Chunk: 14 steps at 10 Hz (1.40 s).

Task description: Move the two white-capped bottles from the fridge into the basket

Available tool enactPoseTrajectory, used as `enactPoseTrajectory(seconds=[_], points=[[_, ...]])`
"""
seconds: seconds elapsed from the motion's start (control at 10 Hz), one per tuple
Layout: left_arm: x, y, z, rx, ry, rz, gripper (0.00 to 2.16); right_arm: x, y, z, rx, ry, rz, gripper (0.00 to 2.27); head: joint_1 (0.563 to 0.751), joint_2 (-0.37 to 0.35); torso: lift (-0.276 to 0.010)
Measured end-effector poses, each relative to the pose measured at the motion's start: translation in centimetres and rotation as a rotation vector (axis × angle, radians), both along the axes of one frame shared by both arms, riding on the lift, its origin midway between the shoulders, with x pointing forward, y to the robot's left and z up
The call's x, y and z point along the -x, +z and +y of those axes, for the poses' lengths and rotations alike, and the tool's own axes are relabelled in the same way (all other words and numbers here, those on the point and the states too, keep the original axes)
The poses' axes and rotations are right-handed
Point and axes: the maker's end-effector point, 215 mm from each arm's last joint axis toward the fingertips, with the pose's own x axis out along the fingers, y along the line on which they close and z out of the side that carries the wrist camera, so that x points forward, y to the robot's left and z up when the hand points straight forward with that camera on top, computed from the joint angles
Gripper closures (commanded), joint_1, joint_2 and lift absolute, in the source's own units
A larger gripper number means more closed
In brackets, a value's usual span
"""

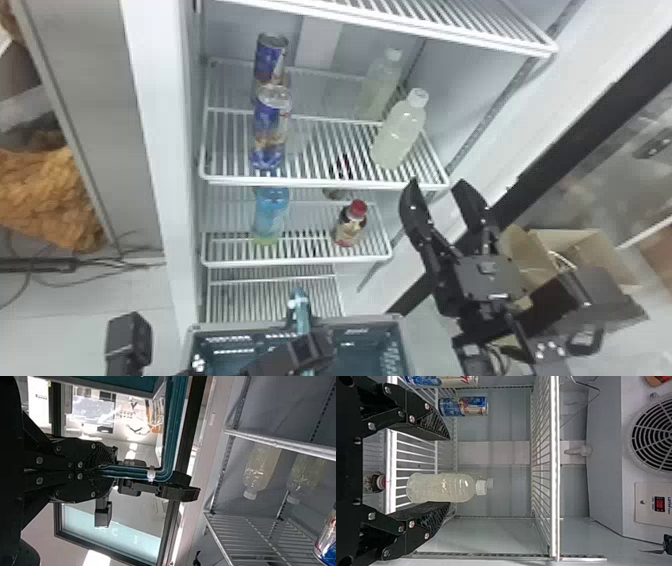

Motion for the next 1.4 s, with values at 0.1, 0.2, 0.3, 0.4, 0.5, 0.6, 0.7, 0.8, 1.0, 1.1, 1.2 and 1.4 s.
enactPoseTrajectory(seconds=[0.1, 0.2, 0.3, 0.4, 0.5, 0.6, 0.7, 0.8, 1.0, 1.1, 1.2, 1.4], points=[[0.0, 0.0, 0.0, 0.0, -0.001, -0.002, 1.19, 0.0, 0.0, 0.0, 0.0, 0.0, -0.001, 0.51, 0.695, -0.35, 0.0], [0.0, 0.1, -0.1, 0.001, -0.002, -0.004, 1.19, 0.0, 0.0, 0.0, 0.0, 0.001, -0.002, 0.51, 0.695, -0.35, 0.0], [-0.1, 0.2, -0.1, 0.003, -0.004, -0.004, 1.19, 0.0, 0.0, 0.0, -0.001, 0.001, -0.005, 0.51, 0.695, -0.35, 0.0], [-0.1, 0.2, -0.1, 0.004, -0.004, -0.005, 1.19, 0.0, 0.1, 0.0, -0.001, 0.001, -0.008, 0.51, 0.695, -0.35, 0.0], [-0.1, 0.3, -0.2, 0.005, -0.005, -0.005, 1.19, -0.1, 0.2, 0.0, -0.001, 0.001, -0.01, 0.51, 0.695, -0.35, 0.0], [0.0, 0.3, -0.2, 0.005, -0.005, -0.005, 1.19, -0.1, 0.1, 0.0, -0.001, 0.001, -0.011, 0.5, 0.695, -0.35, 0.0], [0.0, 0.3, -0.2, 0.006, -0.005, -0.005, 1.19, -0.2, 0.0, -0.1, -0.001, 0.0, -0.01, 0.48, 0.695, -0.35, 0.0], [-0.1, 0.3, -0.2, 0.007, -0.005, -0.004, 1.19, -0.5, -0.4, -0.3, -0.004, -0.004, -0.007, 0.45, 0.695, -0.35, 0.0], [-0.1, 0.4, -0.1, 0.012, -0.003, -0.003, 1.19, -1.3, -1.8, -1.2, -0.019, -0.019, 0.007, 0.37, 0.695, -0.35, 0.0], [-0.1, 0.5, -0.1, 0.012, -0.003, -0.003, 1.19, -2.0, -2.3, -1.7, -0.019, -0.025, 0.007, 0.36, 0.695, -0.35, 0.0], [-0.1, 0.5, -0.1, 0.012, -0.005, -0.003, 1.19, -2.8, -2.6, -1.9, -0.019, -0.027, 0.002, 0.36, 0.695, -0.35, 0.0], [-0.1, 0.5, -0.1, 0.012, -0.007, -0.005, 1.19, -4.7, -3.4, -2.3, -0.011, -0.028, -0.003, 0.32, 0.695, -0.35, 0.0]])
